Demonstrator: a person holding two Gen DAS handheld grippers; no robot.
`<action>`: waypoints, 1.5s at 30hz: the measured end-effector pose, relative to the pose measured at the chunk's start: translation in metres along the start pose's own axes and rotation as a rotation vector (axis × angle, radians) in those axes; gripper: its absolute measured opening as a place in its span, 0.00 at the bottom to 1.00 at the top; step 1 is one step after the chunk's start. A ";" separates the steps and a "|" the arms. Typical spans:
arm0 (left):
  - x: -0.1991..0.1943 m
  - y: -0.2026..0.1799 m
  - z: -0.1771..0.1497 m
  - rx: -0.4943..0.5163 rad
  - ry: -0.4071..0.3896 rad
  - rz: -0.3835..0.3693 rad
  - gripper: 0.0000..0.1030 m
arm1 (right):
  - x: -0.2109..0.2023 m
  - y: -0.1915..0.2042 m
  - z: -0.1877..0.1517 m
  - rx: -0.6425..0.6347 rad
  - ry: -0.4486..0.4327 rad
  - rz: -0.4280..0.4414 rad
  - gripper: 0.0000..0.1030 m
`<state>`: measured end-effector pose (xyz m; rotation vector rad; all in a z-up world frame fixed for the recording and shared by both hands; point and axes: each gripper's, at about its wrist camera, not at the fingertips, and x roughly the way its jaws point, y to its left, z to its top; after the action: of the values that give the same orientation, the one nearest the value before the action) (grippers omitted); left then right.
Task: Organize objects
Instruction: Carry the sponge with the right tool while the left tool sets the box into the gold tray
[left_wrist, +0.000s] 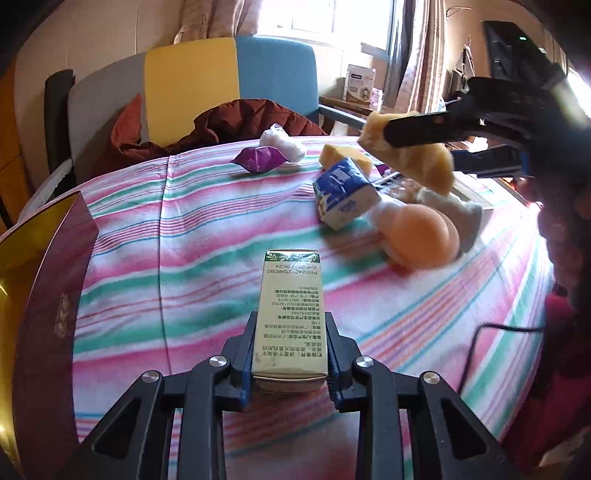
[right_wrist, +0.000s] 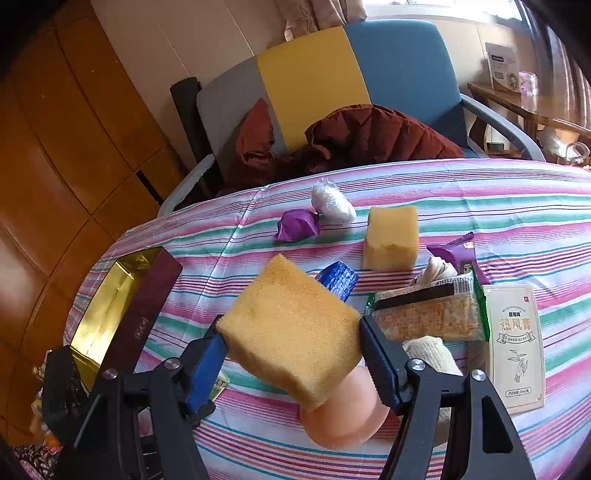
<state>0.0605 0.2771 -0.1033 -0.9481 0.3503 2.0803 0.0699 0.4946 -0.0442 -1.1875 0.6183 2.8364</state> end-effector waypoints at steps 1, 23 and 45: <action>-0.003 0.002 -0.002 -0.013 0.004 -0.014 0.29 | 0.001 0.000 0.000 0.000 0.003 -0.001 0.69; -0.110 0.104 -0.002 -0.213 -0.134 0.082 0.29 | -0.007 0.037 -0.008 -0.154 -0.055 0.103 0.69; -0.056 0.325 0.005 -0.453 0.181 0.349 0.29 | 0.024 0.173 -0.030 -0.276 0.064 0.262 0.69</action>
<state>-0.1696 0.0415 -0.0830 -1.4328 0.1422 2.4555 0.0468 0.3213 -0.0181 -1.3294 0.4204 3.1995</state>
